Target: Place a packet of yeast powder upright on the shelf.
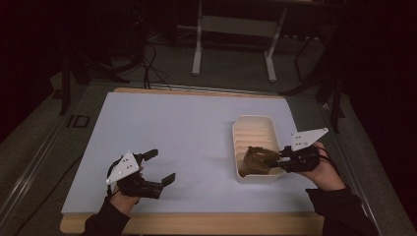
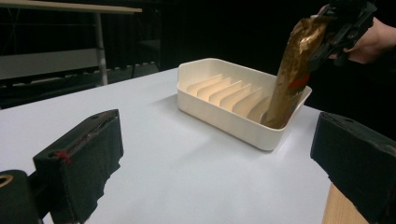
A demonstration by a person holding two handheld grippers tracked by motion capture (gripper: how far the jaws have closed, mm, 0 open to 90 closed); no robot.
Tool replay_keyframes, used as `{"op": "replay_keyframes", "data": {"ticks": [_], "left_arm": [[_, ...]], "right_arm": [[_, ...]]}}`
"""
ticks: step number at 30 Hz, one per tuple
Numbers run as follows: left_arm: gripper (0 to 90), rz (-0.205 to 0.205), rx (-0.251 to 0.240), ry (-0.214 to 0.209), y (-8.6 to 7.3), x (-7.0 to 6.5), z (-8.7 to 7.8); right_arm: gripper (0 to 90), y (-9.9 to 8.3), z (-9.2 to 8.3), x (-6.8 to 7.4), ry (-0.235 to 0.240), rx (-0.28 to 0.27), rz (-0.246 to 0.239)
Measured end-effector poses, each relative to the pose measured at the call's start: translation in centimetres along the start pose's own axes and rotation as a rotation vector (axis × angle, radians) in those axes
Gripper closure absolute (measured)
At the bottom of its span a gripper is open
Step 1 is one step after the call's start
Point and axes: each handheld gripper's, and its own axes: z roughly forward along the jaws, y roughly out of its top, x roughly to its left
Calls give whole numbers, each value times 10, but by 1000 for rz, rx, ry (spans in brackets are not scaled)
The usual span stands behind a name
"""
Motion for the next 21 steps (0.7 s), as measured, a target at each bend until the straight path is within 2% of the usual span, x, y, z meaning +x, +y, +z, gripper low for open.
{"op": "replay_keyframes", "data": {"ticks": [5, 8, 10, 16, 18, 21], "left_arm": [[27, -7, -1, -1, 0, 1, 0], [27, -6, 6, -5, -2, 0, 1], [27, -3, 9, -7, -2, -1, 2], [27, 0, 10, -14, -3, -1, 2], [27, -5, 12, -15, -4, 0, 2], [28, -16, 7, -12, -5, 1, 2]], "right_arm": [[685, -2, 10, 0, 24, 17, 56], [615, 2, 9, 3, 11, -1, 65], [610, 7, 5, 5, -9, -8, 57], [535, 27, -13, 13, -55, -119, 51], [497, 34, -19, 17, -84, -167, 78], [463, 45, -25, 24, -118, -231, 86]]}}
